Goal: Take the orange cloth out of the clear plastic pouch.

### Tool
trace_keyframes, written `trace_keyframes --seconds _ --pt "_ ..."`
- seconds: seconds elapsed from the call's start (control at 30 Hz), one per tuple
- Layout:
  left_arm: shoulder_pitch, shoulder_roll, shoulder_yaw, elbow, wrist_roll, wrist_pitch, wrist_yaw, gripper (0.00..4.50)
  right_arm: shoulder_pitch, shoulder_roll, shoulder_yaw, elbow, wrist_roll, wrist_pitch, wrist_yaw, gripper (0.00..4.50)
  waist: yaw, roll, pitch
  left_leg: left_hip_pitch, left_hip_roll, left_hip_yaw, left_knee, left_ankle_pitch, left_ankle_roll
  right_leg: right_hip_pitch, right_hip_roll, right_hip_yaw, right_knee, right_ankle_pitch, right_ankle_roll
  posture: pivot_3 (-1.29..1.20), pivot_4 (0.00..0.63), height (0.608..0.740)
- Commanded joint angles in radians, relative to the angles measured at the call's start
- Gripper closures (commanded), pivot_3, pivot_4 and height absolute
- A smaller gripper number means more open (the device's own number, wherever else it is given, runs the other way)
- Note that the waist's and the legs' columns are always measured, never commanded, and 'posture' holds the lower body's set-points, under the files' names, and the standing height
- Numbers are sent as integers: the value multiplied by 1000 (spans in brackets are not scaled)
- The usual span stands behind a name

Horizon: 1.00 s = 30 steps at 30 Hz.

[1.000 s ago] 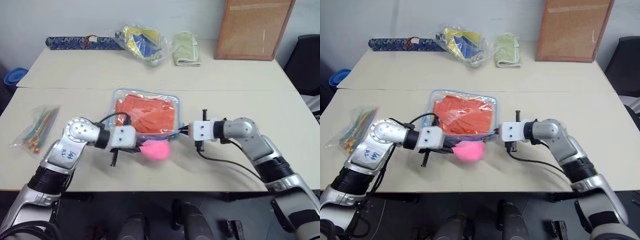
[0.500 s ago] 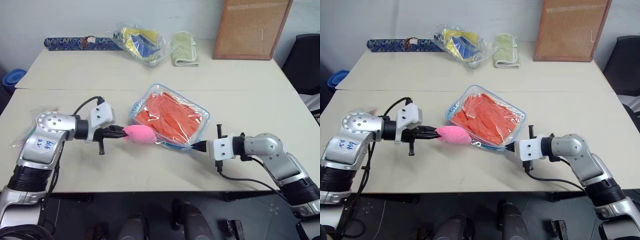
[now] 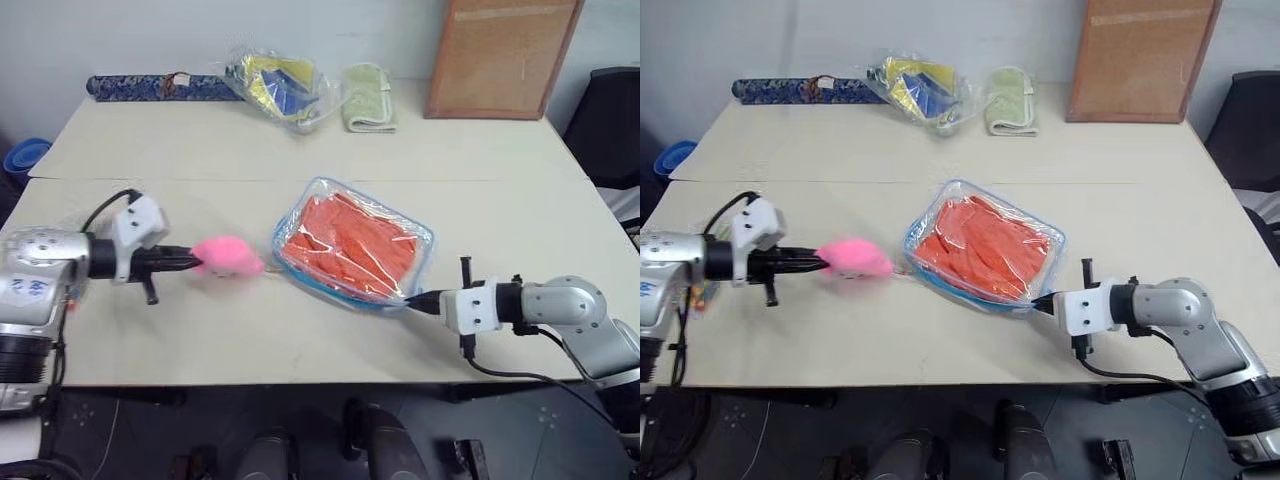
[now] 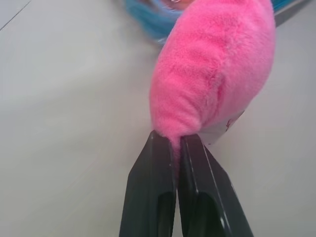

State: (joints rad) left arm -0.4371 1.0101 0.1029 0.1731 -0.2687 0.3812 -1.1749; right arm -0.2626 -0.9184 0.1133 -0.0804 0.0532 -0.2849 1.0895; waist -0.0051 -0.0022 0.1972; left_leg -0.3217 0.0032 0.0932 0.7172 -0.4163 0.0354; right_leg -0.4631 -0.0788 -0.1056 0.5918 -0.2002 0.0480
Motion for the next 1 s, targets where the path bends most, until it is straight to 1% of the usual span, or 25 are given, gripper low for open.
trace_keyframes --seconds 0.03,0.2,0.3,0.43,0.5,0.6,0.7,0.77,0.83,0.93,0.97,1.0 --pt "67 65 79 -3 -34 43 -36 4500 20 -41 -63 -17 49 -1 23 4463 0 0 0 0 0 0 0 0 0 0 0 0 0 0 0 0 150 740" --pt "245 114 147 -97 -83 75 -98 4500 26 -25 -69 2 59 14 13 4463 1 0 0 1 1 0 0 -1 -1 0 0 0 0 -1 -1 0 150 740" --pt "320 129 187 -118 -83 77 -93 4500 26 -19 -70 10 58 13 5 4463 1 1 0 1 1 0 0 -1 -2 0 0 0 0 -1 -2 0 150 740" --pt "342 126 214 -106 -87 76 -75 4500 21 -9 -73 10 71 25 -4 4463 3 1 0 2 2 0 0 -1 -3 -1 0 0 1 -2 -4 0 150 740" --pt "335 104 198 -131 -89 71 -59 4500 15 8 -71 -13 102 64 -6 4463 3 1 0 2 2 0 0 -1 -3 -1 0 0 2 -2 -4 0 150 740" --pt "309 67 181 -173 -121 121 -26 4500 13 19 -66 -46 132 116 2 4463 3 1 1 2 2 0 0 -1 -3 -1 0 1 3 -2 -4 0 150 740" --pt "300 34 172 -206 -144 161 -1 3735 25 18 -76 -86 181 193 13 3801 4 1 1 2 2 0 0 -1 -3 -1 0 0 3 -2 -4 0 150 740" --pt "306 27 172 -224 -151 169 1 3189 32 16 -85 -102 202 219 16 3245 4 1 1 2 2 0 0 -1 -3 0 0 0 3 -2 -4 0 150 740" --pt "324 25 183 -241 -165 182 -4 2567 49 6 -103 -123 224 249 17 2518 4 1 1 2 2 0 0 -1 -3 0 0 0 3 -2 -4 0 150 740" --pt "383 48 221 -247 -169 175 -27 1623 88 -8 -147 -170 265 302 20 1434 4 1 1 2 2 0 -1 -1 -3 -1 0 0 3 -2 -4 0 150 740" --pt "405 59 232 -241 -162 163 -36 1291 98 -9 -161 -183 275 318 17 1096 4 1 1 2 2 0 -1 -1 -3 -1 0 0 2 -2 -4 0 150 740" --pt "431 78 241 -208 -122 99 -42 1021 111 -9 -182 -200 290 341 8 802 3 1 1 2 3 0 -1 -1 -3 -1 0 0 2 -2 -4 0 150 740"
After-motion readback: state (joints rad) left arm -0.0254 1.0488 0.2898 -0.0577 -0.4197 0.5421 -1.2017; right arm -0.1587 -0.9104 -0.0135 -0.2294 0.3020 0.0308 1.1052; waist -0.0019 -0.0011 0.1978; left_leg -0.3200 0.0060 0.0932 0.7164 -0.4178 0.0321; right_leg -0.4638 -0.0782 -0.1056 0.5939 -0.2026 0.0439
